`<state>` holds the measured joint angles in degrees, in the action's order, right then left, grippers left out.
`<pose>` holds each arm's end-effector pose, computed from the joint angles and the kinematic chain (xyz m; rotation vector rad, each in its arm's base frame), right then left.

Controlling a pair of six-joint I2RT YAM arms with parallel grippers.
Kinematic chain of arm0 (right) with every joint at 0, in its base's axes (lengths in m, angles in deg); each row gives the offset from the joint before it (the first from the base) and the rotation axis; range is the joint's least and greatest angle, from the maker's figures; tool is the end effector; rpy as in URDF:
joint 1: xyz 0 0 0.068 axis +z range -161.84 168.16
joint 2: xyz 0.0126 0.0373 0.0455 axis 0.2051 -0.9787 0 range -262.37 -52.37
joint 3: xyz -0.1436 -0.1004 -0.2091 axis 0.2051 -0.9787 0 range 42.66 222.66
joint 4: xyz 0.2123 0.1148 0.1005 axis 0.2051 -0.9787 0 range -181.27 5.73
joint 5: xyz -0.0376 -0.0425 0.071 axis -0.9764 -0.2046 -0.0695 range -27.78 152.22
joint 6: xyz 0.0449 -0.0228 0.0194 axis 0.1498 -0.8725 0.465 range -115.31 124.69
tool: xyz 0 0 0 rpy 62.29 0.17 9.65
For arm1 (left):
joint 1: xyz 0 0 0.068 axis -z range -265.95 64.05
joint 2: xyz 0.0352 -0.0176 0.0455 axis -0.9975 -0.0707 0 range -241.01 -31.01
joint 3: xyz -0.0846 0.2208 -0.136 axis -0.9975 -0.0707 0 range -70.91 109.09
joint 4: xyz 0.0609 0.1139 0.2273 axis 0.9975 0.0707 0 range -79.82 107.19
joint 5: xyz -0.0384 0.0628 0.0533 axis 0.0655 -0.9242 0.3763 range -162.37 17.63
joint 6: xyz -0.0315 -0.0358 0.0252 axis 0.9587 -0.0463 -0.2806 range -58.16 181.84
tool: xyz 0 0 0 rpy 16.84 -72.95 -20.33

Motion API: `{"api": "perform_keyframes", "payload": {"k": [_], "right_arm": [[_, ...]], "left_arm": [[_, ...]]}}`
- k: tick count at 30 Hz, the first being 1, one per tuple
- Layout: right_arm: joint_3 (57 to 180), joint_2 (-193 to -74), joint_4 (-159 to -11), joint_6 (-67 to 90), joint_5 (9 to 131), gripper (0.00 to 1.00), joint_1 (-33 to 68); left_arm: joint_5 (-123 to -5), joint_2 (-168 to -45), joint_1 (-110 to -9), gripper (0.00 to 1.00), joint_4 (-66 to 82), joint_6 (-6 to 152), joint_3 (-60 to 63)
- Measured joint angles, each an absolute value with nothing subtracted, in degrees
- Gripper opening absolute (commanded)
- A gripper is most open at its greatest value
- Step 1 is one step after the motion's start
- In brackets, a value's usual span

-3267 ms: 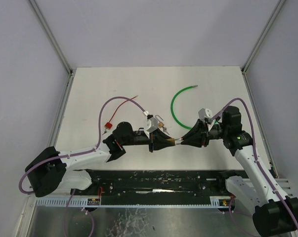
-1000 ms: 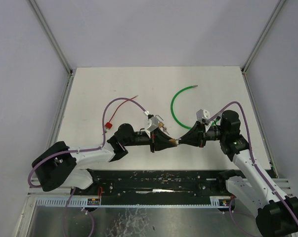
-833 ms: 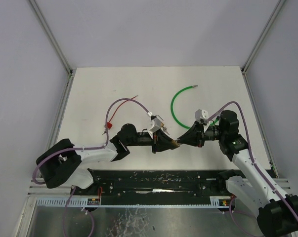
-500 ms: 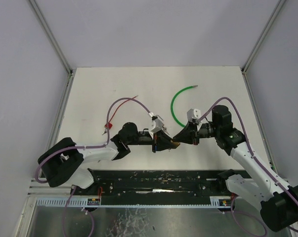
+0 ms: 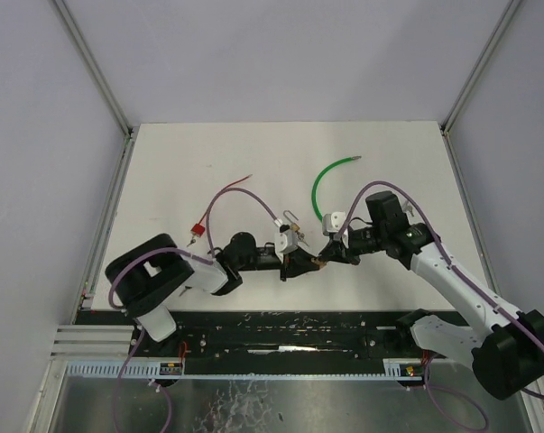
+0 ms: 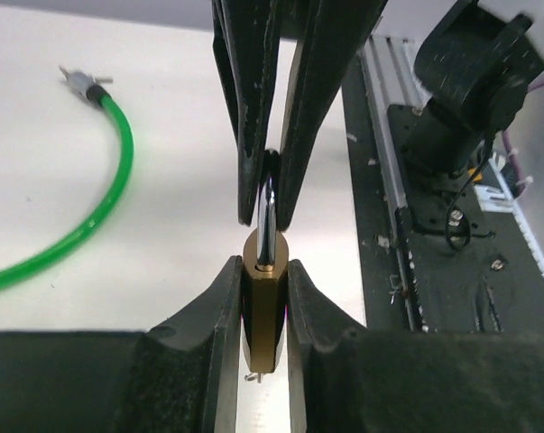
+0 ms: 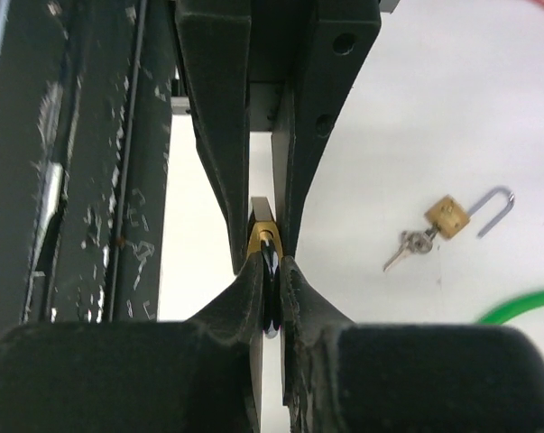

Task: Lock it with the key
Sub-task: Lock the lock.

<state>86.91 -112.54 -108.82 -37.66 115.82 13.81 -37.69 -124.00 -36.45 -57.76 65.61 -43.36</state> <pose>0.1796 0.1181 0.2713 -1.5219 1.4132 0.8754 0.1751 -0.2362 0.1837 1.0887 1.2555 -1.1807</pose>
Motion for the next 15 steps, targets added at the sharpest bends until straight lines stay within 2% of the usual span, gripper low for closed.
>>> {"api": "perform_keyframes", "payload": {"k": [7, 15], "right_arm": [[86.60, -118.94, -116.54, -47.67, 108.81, 0.00, 13.88], [85.47, -122.11, -118.38, -52.83, 106.93, 0.00, 13.88]], "left_arm": [[-45.30, -134.93, -31.47, 0.00, -63.40, 63.54, -43.77], [-49.15, -138.84, -29.96, 0.00, -64.27, 62.36, -43.27]]}}
